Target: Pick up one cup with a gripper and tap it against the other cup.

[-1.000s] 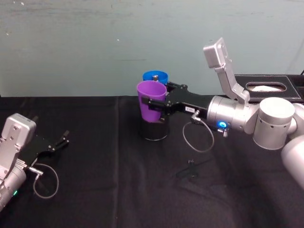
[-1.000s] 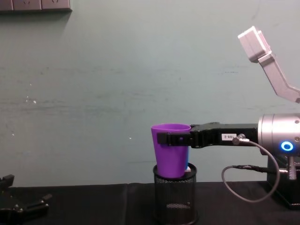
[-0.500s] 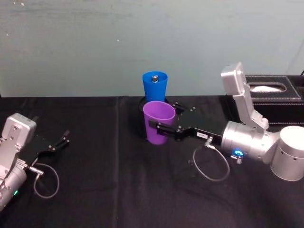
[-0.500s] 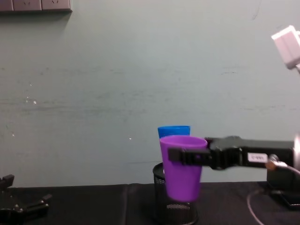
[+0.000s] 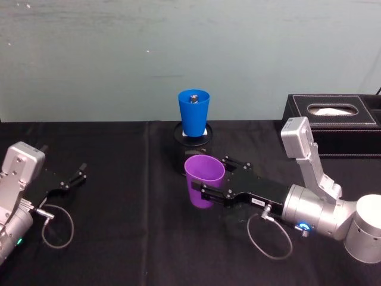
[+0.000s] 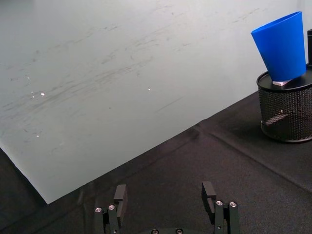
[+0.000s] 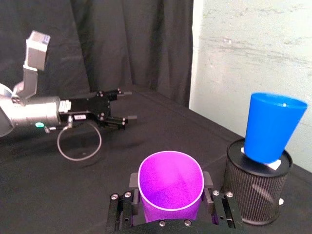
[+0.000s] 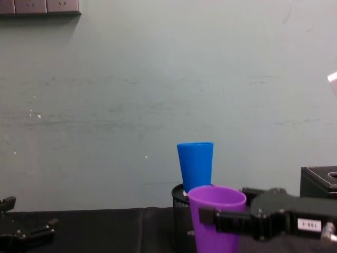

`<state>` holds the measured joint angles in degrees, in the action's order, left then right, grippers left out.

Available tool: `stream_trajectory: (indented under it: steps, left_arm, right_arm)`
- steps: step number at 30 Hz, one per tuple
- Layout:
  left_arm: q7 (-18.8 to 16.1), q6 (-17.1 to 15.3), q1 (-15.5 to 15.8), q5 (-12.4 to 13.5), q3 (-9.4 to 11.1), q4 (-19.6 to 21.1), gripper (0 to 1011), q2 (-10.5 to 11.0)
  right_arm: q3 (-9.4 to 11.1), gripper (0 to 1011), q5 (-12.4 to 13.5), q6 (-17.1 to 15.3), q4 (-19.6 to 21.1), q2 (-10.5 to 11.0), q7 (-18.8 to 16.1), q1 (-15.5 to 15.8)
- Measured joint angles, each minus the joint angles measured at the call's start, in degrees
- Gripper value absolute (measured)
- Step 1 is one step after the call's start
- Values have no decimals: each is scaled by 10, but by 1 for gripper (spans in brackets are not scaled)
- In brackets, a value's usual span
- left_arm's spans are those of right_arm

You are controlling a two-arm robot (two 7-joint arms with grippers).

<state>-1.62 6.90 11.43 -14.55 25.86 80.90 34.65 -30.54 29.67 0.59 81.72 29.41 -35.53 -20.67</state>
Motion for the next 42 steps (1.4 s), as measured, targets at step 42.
stream_trajectory:
  steps: [42]
  left_arm:
    - [0, 0, 0, 0, 0, 0, 1000, 0]
  right_arm:
    - [9, 736, -44, 61, -97, -44, -24, 22]
